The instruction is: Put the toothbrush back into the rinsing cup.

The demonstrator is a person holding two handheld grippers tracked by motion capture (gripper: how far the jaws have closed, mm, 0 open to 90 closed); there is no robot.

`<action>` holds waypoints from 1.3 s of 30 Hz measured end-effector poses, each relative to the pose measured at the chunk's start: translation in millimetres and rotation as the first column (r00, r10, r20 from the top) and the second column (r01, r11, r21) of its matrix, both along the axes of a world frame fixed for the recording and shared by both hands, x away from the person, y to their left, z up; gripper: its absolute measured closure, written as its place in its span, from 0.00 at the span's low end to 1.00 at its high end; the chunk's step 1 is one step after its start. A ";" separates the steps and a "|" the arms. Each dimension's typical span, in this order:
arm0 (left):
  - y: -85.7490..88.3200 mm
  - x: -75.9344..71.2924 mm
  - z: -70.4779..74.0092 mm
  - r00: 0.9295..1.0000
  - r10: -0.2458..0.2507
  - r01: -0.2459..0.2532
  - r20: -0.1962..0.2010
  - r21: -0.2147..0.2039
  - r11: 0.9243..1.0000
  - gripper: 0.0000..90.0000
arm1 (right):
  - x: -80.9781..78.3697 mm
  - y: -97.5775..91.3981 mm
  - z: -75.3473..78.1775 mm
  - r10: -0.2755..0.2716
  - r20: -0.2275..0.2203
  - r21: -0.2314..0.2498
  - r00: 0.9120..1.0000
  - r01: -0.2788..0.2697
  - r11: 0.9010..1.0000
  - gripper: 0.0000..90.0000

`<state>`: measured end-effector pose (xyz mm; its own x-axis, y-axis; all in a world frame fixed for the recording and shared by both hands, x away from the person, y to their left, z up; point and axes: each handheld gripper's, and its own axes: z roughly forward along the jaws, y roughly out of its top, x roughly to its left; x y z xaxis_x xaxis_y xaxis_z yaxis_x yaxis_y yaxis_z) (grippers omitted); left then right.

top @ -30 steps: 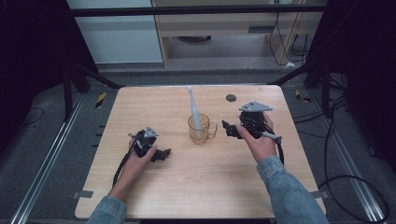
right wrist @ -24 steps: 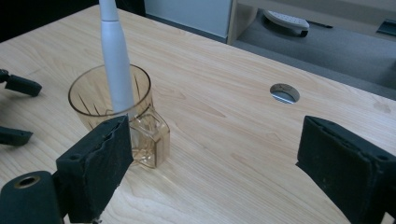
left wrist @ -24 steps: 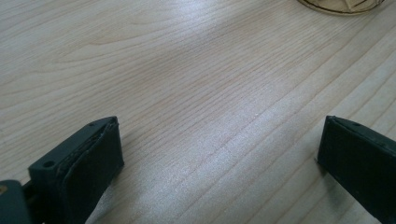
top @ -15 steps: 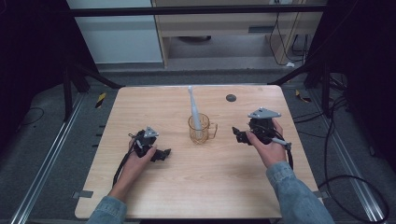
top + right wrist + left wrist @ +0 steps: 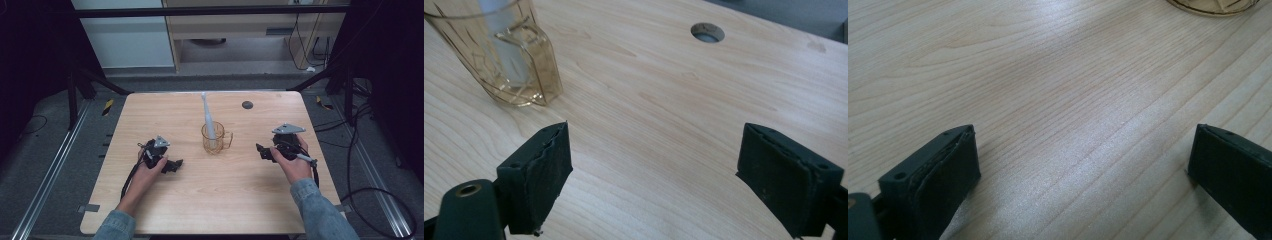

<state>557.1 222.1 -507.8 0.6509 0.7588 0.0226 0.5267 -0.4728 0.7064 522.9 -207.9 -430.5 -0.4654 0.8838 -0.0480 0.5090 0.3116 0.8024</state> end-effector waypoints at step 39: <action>-0.1 0.0 0.0 1.000 0.000 0.000 0.000 -0.001 1.000 0.00 | 62.8 -30.4 -59.1 -0.227 -0.082 0.038 0.970 0.231 0.972 0.15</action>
<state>557.1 222.0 -507.8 0.6509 0.7588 0.0221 0.5265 -0.4722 0.7069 585.8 -238.3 -489.6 -0.2508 0.9677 0.0242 0.6228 0.1422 0.7693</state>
